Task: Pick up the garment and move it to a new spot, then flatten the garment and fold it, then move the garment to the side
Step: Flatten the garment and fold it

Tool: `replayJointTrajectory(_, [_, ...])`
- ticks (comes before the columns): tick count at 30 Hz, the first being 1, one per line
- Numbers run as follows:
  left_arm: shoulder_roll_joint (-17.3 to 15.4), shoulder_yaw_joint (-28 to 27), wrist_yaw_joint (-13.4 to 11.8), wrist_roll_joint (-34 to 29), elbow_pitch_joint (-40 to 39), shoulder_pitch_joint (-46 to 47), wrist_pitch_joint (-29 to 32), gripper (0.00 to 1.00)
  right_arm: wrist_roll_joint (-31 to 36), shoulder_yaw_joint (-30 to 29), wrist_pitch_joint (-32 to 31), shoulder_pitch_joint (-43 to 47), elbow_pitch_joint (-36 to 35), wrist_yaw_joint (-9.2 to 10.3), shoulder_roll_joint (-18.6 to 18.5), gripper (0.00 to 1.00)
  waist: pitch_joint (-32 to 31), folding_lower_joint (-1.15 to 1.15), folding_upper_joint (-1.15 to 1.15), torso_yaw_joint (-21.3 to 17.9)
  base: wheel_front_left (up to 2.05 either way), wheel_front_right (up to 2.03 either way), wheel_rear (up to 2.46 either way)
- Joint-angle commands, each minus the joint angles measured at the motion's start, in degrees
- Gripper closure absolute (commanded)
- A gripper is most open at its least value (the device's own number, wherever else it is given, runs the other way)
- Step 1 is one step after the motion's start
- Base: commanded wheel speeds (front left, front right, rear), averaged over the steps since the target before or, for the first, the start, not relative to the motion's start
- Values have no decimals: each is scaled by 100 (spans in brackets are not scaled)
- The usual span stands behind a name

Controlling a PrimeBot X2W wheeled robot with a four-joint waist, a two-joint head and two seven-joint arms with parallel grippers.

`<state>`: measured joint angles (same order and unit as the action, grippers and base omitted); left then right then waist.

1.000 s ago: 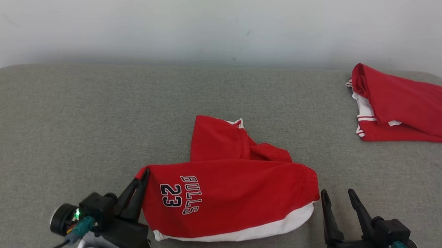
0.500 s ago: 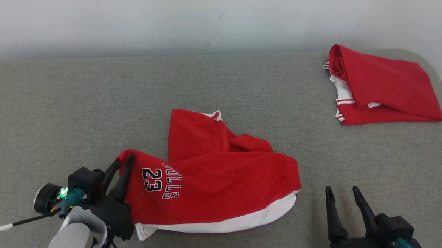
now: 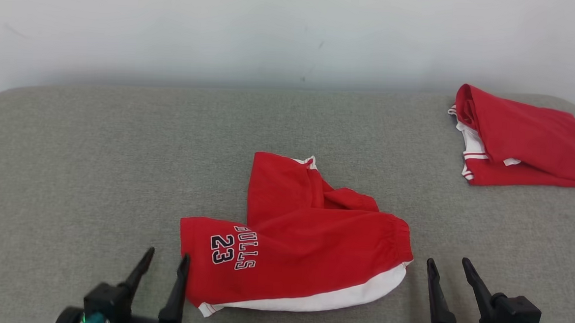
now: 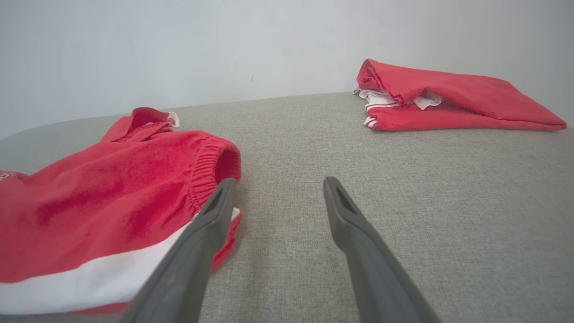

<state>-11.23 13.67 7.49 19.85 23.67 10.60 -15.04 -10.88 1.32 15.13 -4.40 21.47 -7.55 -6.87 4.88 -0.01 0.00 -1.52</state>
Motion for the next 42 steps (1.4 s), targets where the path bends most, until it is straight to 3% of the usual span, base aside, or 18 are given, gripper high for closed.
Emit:
replayJointTrajectory(1, [66,-23,-9,-88,-138,-238,-11,0,-25,58,4,97,-21,16,-44,0,-72,1,0,99,0,0,0])
replayJointTrajectory(12, [331,493,-8,194,28,-932,-10,0,-183,645,4,12,173,16,-477,0,-69,1,0,154,0,0,0])
replayJointTrajectory(33, [468,1059,-7,642,1307,-2,-7,0,-605,2005,-36,-1038,1153,16,-1099,0,209,1,0,208,0,0,0])
replayJointTrajectory(34, [473,1098,-7,674,1352,37,-5,16,-634,2104,-47,-1112,1203,16,-1124,0,217,1,0,217,0,0,0])
replayJointTrajectory(35, [476,1129,-7,685,1397,78,-5,55,-684,2193,-76,-1165,1255,16,-1145,0,223,1,0,230,0,0,0])
replayJointTrajectory(36, [478,1168,-6,707,1435,116,-4,66,-713,2300,-106,-1224,1313,16,-1179,0,227,1,0,249,0,0,0])
replayJointTrajectory(37, [479,1198,-6,741,1462,137,-4,87,-756,2385,-118,-1303,1355,16,-1212,9,228,1,0,264,0,0,0])
replayJointTrajectory(38, [480,1236,-6,765,1500,162,-4,100,-818,2442,-119,-1367,1400,16,-1243,50,223,1,0,280,0,0,0])
replayJointTrajectory(39, [474,1270,-6,800,1529,189,-5,100,-866,2516,-126,-1417,1451,16,-1271,80,213,1,0,296,0,0,0])
replayJointTrajectory(40, [463,1293,-7,824,1553,217,-4,100,-919,2568,-122,-1444,1494,16,-1291,100,193,1,0,312,0,0,0])
replayJointTrajectory(42, [453,1291,-7,889,1577,214,-5,100,-995,2650,-93,-1475,1563,16,-1330,100,144,1,0,336,0,0,0])
